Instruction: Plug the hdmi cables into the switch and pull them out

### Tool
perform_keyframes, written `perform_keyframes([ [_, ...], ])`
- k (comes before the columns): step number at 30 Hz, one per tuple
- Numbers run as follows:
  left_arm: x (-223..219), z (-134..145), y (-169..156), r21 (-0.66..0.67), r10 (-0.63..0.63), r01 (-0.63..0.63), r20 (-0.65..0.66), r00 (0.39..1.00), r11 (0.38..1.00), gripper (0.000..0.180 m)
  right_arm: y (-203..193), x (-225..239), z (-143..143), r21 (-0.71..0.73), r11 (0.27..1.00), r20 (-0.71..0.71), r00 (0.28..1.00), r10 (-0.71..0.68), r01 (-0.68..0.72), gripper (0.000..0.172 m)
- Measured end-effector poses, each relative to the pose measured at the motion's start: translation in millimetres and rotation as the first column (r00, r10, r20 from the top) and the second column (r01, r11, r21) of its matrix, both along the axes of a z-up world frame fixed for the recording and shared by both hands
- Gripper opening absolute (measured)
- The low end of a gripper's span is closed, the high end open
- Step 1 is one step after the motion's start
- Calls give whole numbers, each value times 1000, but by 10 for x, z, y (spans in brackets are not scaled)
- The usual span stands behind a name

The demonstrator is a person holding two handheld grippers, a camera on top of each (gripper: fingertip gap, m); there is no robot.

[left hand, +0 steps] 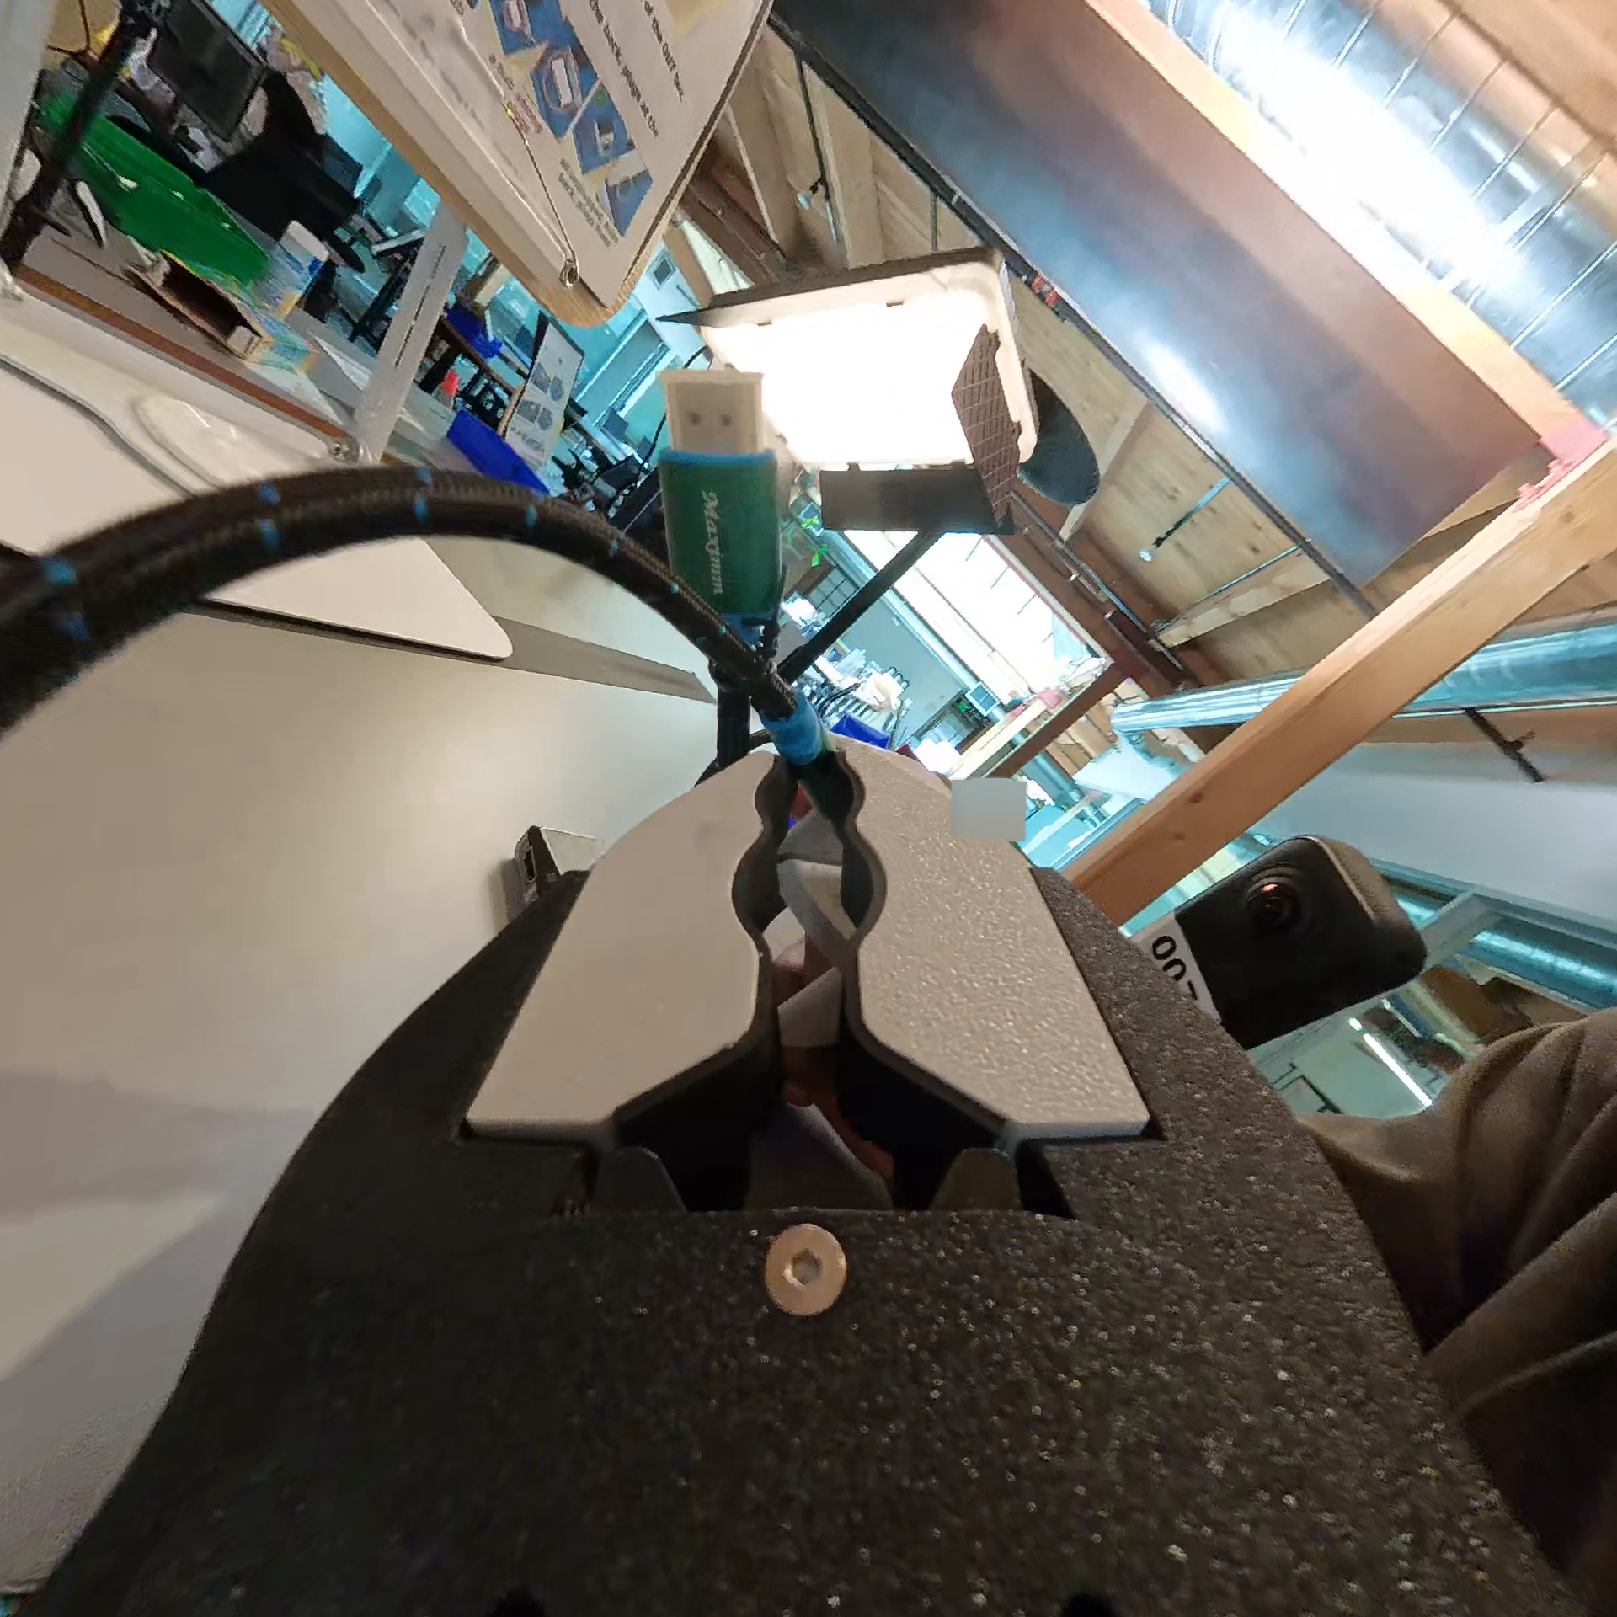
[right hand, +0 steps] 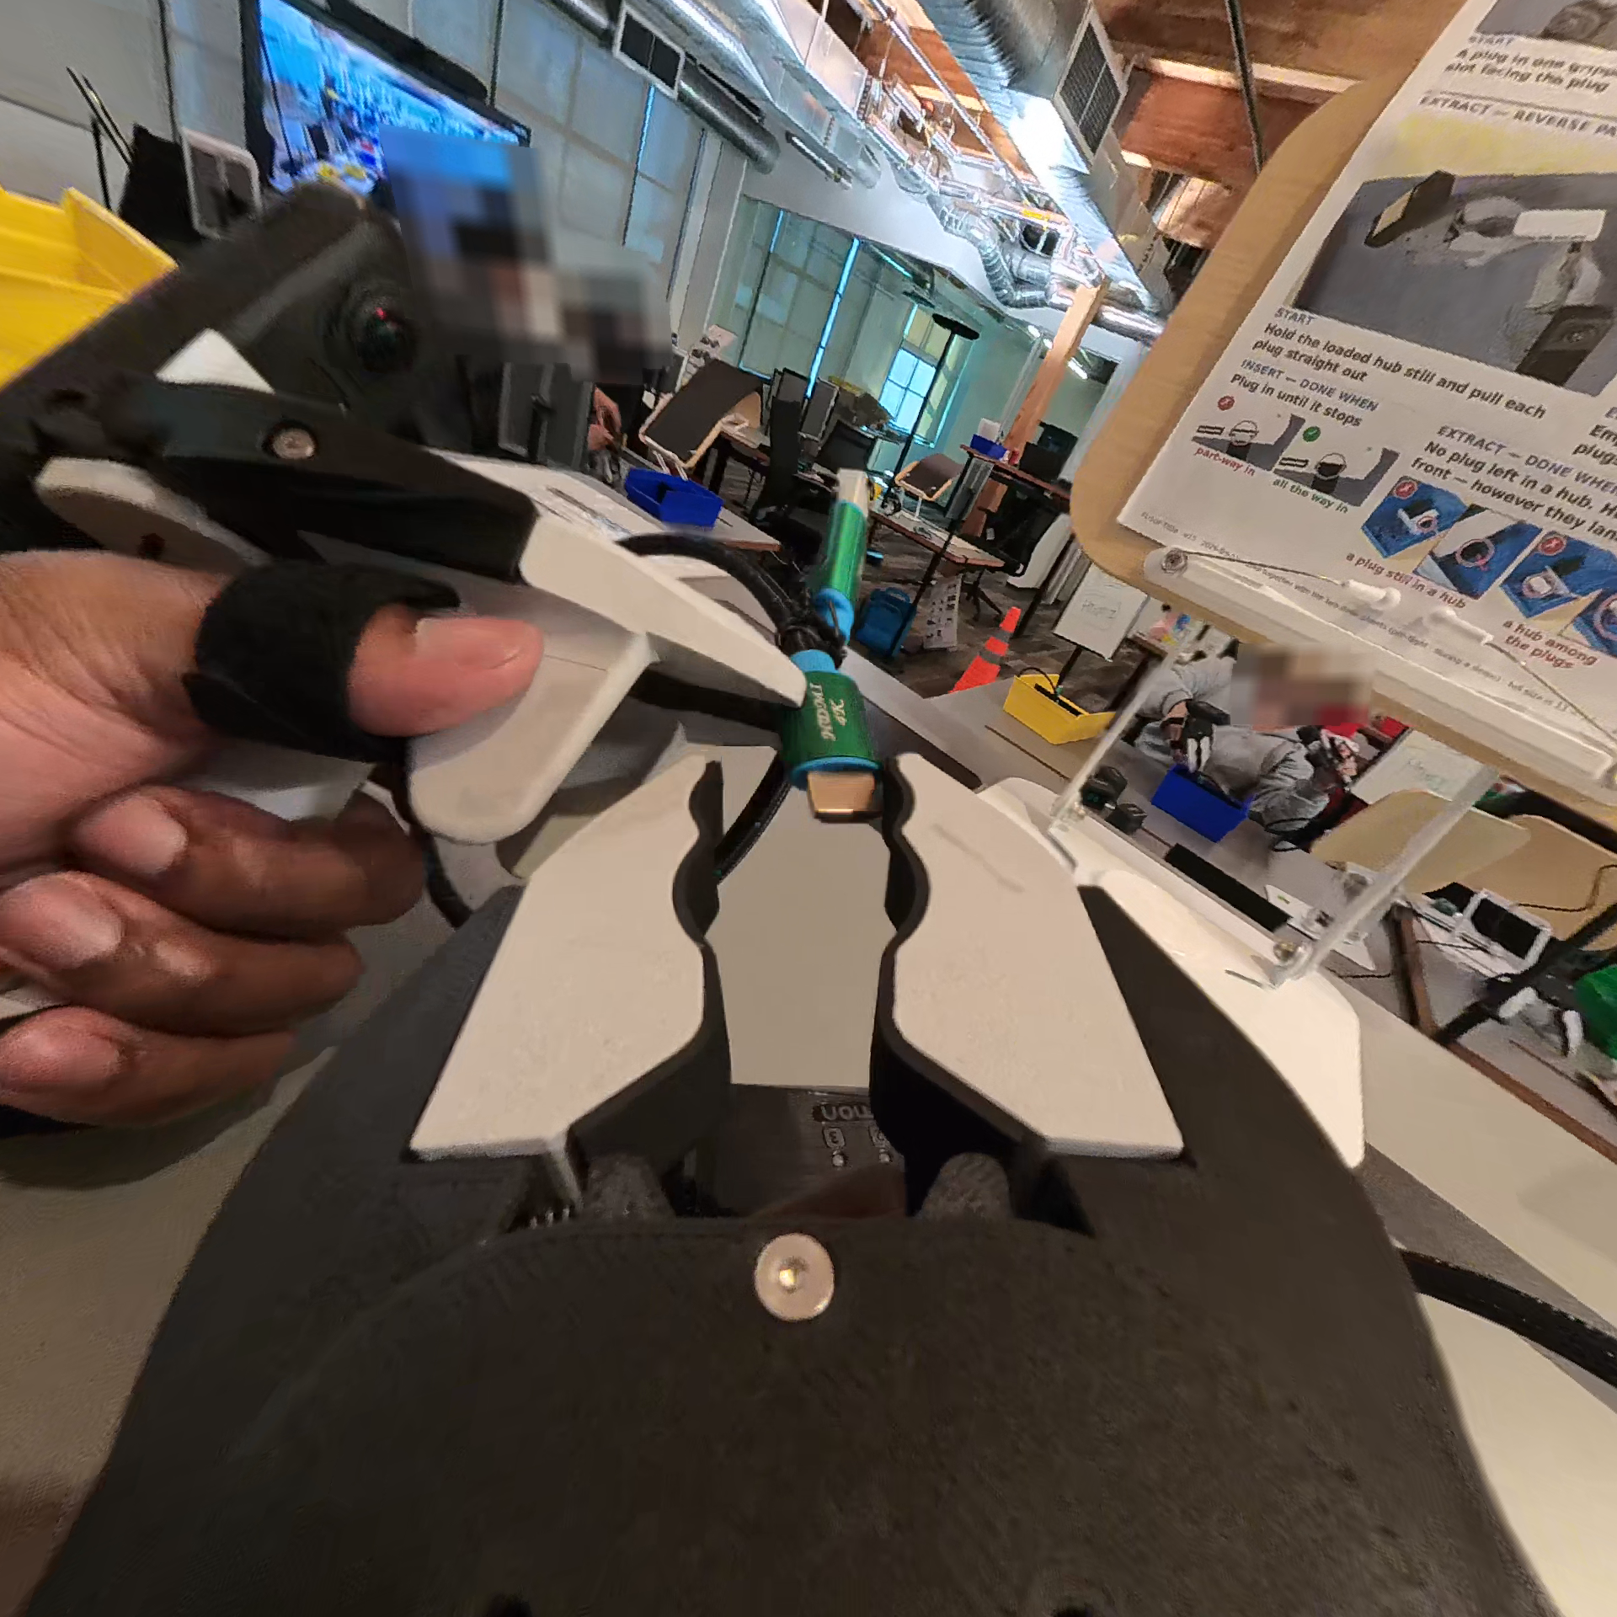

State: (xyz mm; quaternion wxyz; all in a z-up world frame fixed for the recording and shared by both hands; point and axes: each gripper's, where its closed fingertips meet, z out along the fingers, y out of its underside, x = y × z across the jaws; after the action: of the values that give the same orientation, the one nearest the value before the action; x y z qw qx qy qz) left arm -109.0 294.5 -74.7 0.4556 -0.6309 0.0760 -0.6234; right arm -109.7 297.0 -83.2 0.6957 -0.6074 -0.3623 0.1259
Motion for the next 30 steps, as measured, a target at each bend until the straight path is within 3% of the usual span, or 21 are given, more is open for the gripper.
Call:
perform_keyframes([
  [5, 10, -45, -18, 14, -15, 16, -61, 998, 1000, 9, 70, 48, -32, -27, 997, 8, 998, -69, 69, 22],
  [16, 88, -111, -84, 34, -66, 73, -174, 982, 997, 8, 111, 58, -111, -92, 994, 35, 998, -57, 60, 27],
  [21, 44, -41, -111, 90, -60, 81, -212, 975, 993, 9, 84, 78, -47, -31, 998, 39, 998, -55, 56, 23],
  [24, -199, 309, -153, 308, 67, -6, -188, 980, 951, 18, 88, 108, -25, -3, 998, 51, 997, -63, 63, 22],
  [26, -507, 548, -117, 427, 259, -180, -134, 957, 886, 19, 71, 100, -16, 16, 999, 59, 997, -46, 45, 22],
  [27, -652, 544, -49, 416, 339, -255, -143, 930, 873, 27, 43, 77, -3, 27, 999, 59, 998, -23, 22, 22],
  [28, -706, 465, -7, 373, 338, -253, -184, 923, 893, 39, 7, 48, 8, 40, 999, 62, 998, 1, -3, 21],
  [30, -670, 259, 39, 239, 236, -180, -236, 943, 954, 65, -53, -16, 10, 69, 997, 83, 996, 27, -32, 21],
])
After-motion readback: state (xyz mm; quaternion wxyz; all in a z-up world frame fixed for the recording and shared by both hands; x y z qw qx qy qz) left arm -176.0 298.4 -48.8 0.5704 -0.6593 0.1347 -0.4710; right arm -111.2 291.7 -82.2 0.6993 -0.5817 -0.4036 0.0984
